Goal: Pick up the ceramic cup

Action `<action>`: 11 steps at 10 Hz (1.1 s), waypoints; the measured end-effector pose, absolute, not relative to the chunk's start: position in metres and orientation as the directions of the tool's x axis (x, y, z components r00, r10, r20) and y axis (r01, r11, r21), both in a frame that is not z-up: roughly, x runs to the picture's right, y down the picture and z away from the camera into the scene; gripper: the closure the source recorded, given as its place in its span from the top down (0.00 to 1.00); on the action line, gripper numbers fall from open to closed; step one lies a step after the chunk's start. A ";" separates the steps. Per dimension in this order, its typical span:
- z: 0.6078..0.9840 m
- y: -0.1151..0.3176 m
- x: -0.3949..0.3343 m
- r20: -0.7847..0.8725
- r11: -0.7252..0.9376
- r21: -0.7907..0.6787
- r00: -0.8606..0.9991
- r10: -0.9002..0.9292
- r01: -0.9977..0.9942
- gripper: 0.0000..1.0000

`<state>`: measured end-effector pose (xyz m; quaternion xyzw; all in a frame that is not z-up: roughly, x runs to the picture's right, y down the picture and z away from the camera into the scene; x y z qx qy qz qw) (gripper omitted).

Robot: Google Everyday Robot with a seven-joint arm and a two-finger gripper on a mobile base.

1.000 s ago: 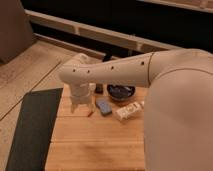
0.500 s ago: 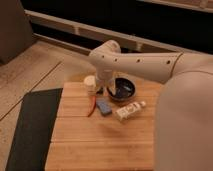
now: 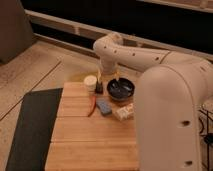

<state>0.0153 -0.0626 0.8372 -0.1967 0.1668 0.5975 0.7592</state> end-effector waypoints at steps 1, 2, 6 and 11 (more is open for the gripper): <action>0.851 -0.069 0.007 -0.486 0.255 -0.128 0.285 0.826 -0.958 0.65; 0.861 -0.074 -0.001 -0.481 0.291 -0.151 0.327 0.814 -0.945 0.65; 0.912 -0.098 -0.021 -0.448 0.425 -0.268 0.502 0.740 -0.865 0.65; 0.961 -0.078 -0.050 -0.453 0.428 -0.402 0.582 0.675 -0.810 0.65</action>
